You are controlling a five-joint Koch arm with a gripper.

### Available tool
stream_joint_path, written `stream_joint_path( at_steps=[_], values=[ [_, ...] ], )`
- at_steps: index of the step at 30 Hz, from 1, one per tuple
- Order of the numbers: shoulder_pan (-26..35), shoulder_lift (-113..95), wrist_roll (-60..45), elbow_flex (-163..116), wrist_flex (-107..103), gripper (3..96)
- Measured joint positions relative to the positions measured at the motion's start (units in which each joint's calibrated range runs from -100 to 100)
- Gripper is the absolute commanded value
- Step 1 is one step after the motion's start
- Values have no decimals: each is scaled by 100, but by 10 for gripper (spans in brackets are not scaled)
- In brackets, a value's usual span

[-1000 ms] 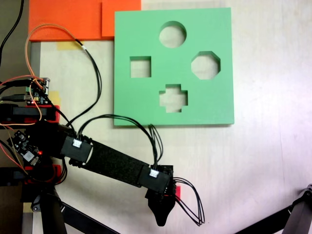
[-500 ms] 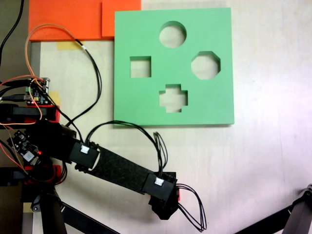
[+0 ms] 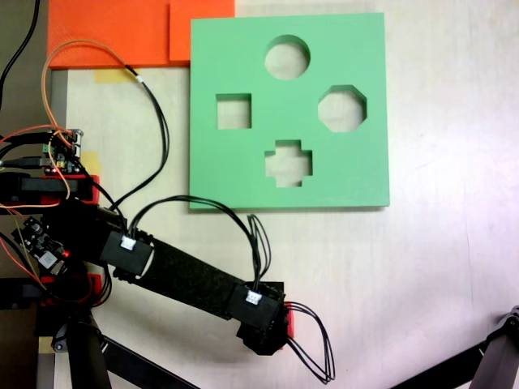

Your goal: Put the cross columnar block into the corresponding hole

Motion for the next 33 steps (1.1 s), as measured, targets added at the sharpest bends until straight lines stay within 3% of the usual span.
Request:
stream_joint_path(
  at_steps=[13,24,33],
  values=[
    [1031,-1464,943,764,-108,348],
    [2242,-834,2193,1548,-157,350],
    [2725,-328,2535,1548,-157,350]
  ],
)
